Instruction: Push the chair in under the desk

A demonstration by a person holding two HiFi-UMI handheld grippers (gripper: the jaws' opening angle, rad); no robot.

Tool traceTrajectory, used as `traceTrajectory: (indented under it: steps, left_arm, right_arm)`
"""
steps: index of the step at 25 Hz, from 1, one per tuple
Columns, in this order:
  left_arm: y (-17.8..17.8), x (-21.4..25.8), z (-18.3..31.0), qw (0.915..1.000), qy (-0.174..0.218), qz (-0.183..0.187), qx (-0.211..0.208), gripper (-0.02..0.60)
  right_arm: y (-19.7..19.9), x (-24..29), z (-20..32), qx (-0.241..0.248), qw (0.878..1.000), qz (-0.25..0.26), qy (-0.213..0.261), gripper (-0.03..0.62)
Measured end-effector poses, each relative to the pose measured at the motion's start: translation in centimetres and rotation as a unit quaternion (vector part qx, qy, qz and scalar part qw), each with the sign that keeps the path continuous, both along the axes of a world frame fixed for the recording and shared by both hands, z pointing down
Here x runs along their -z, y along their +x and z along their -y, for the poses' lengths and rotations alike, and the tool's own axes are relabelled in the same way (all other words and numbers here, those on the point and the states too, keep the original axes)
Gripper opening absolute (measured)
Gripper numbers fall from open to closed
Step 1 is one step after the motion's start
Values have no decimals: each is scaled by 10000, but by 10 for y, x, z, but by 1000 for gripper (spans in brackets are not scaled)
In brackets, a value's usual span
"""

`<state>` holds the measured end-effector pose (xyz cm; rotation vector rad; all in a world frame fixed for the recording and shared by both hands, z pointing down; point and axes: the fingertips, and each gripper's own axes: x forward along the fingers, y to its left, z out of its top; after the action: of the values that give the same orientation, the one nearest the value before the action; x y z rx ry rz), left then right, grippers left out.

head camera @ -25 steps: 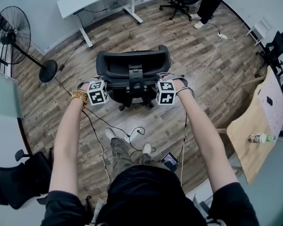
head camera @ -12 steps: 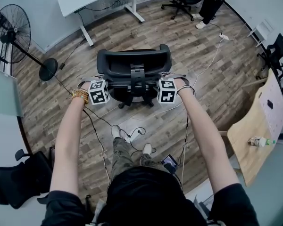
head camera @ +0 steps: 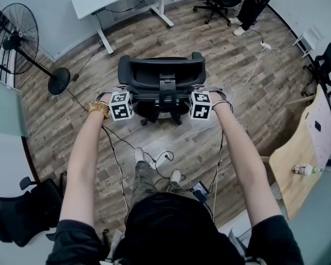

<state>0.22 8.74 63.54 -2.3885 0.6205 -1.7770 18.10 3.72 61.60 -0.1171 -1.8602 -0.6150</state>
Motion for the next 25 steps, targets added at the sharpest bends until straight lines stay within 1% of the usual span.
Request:
traceTrajectory:
  steps: [6,18,25]
  left_arm:
    - [-14,2,13,9999,70,10,-71,115]
    - [-39,0,32,9997,68,2,-236,114]
    - [-46,1,39,9994,112,12,-319,112]
  right_arm:
    - [-14,3,10,-45,10000,1,-13,95]
    - [-37,0,25,-230,9997,-54,-32,95]
    - [-44,0,30,-311,9995,-67,-22,96]
